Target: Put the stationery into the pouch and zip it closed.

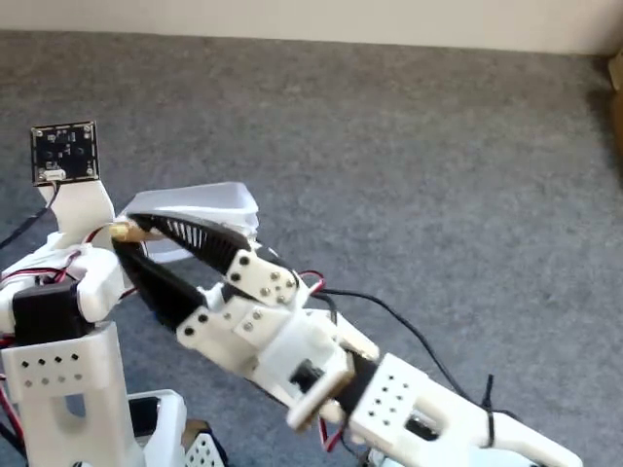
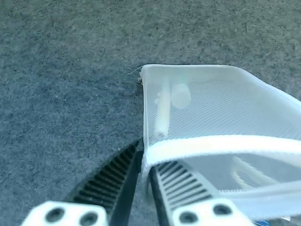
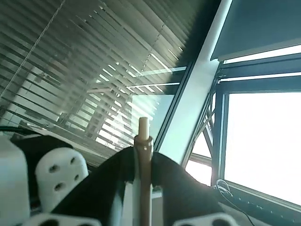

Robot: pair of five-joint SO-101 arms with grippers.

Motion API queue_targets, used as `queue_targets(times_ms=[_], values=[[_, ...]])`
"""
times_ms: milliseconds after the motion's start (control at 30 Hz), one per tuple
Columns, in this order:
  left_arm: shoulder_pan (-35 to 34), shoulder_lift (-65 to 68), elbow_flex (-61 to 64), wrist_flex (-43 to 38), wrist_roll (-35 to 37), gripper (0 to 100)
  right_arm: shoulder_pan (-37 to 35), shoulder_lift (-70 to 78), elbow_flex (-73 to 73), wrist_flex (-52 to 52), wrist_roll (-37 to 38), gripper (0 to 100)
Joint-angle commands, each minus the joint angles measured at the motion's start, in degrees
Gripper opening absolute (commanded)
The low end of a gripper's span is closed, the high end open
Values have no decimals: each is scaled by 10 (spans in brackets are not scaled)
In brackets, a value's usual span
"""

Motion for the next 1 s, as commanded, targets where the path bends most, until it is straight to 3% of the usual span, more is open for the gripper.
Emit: queue_targets(times_ms=[0, 633, 833, 967], values=[[7, 0, -7, 0, 4, 7, 29, 39, 0, -54, 4, 5], [-21, 0, -7, 0, 4, 7, 39, 70, 123, -81, 4, 7], [-21, 0, -7, -1, 4, 7, 39, 69, 125, -80, 5, 154], [-21, 0, -7, -2, 4, 7, 39, 60, 126, -79, 8, 155]])
